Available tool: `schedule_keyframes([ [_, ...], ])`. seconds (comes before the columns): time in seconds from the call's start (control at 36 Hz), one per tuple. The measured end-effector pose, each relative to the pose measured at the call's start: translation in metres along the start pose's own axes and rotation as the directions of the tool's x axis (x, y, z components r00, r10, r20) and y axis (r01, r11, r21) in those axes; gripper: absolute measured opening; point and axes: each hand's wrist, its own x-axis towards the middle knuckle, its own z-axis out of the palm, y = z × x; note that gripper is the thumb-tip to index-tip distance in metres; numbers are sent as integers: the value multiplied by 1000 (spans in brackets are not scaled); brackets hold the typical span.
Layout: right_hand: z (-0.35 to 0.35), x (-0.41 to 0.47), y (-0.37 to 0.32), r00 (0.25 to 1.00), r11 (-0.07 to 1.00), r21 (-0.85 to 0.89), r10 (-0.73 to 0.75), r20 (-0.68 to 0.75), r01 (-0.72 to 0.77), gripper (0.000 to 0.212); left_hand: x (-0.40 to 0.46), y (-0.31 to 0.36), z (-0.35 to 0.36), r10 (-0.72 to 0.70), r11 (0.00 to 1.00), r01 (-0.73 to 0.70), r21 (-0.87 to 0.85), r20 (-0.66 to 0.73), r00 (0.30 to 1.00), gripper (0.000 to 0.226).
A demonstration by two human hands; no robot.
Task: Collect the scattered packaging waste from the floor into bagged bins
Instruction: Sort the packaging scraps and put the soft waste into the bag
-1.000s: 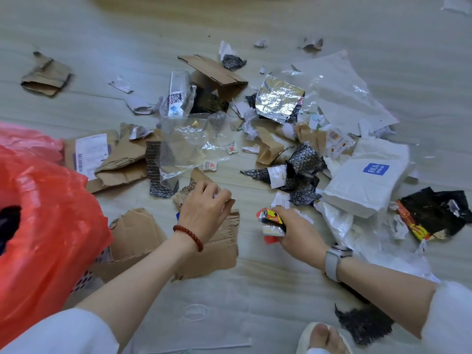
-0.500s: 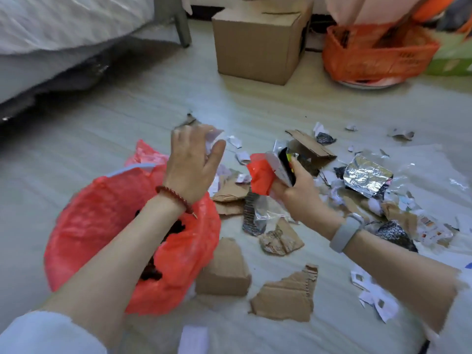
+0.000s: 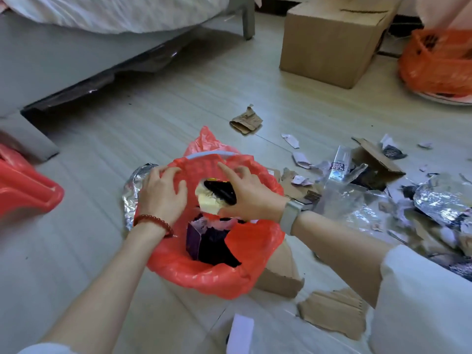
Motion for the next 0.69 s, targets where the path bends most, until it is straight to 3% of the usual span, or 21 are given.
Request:
schedule_keyframes([
  [0.06,4,-2,2,999,1000,-20,-7,36,8,101,-1,5,-2,5,998,-9,-62,-63,998,30],
  [0.11,1,-7,4,998,997,51,-60,-30,61,92,-2,10,-1,28,996,-36,-79,-101,995,30],
  [0.25,-14,-36,23,907,960,189,-117,-405,209,38,-19,34,7,155,962,-172,-213,-96,983,33],
  [0.36,-8,-77,59,804,954,187,-83,-589,235,24,-64,63,21,361,895,-365,-256,-64,931,27],
  [0.44,16,-117,86,844,970,168,-61,-533,176,18,-104,80,34,589,773,-573,-271,-27,808,21],
  [0.53,50,-156,111,913,980,128,-88,-399,150,18,-132,91,44,791,591,-755,-282,22,611,23],
  [0.61,89,-193,135,985,993,47,-103,-140,111,21,-157,97,51,900,427,-840,-336,71,430,25],
  [0.69,123,-222,153,980,987,-65,-139,141,150,25,-183,90,66,921,384,-839,-386,219,321,24],
])
